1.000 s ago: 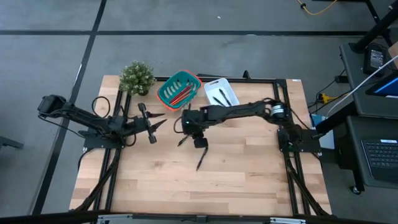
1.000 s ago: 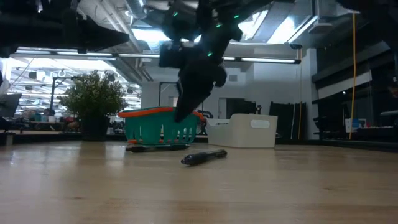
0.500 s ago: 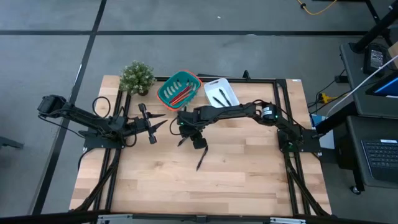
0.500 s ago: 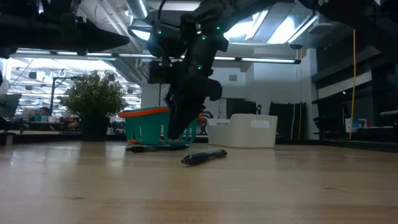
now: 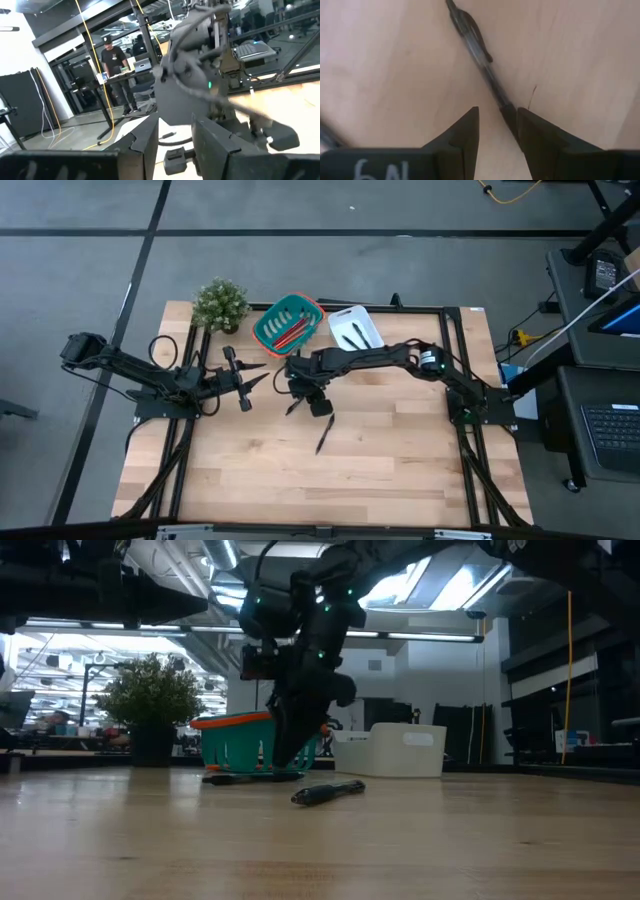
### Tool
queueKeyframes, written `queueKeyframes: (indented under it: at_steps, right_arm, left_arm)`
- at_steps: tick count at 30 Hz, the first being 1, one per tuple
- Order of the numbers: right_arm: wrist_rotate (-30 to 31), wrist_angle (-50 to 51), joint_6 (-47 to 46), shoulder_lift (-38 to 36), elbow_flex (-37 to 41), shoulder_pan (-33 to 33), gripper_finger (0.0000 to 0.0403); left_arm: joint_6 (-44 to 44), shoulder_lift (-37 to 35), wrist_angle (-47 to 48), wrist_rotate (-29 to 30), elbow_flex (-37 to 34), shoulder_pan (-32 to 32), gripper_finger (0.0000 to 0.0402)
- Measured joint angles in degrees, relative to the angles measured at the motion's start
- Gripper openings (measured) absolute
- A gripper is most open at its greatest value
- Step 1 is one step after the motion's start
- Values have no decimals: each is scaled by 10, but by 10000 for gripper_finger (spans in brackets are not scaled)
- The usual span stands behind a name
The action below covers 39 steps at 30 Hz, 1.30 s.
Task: Sort pens & pencils
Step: Put the black pen into the white bin
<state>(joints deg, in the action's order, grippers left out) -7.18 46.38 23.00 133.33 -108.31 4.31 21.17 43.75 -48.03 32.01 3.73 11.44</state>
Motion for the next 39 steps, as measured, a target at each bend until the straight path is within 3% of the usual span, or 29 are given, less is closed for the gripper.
queueKeyframes:
  at_steps: [13,16,20,31,39]
  right_arm:
    - [9,-5,28,39,-2,3,131]
    - [8,1,27,40,-2,4,103]
    - [8,9,13,40,-2,7,31]
    - [-48,12,-49,40,-5,17,31]
    - [-28,74,-70,29,-47,14,31]
  left_arm:
    - [0,0,12,-4,0,0,110]
    - [0,0,13,-4,0,0,110]
    - [0,0,13,-4,0,0,110]
    - [-19,0,50,-4,0,0,110]
    - [-32,0,75,-4,0,0,110]
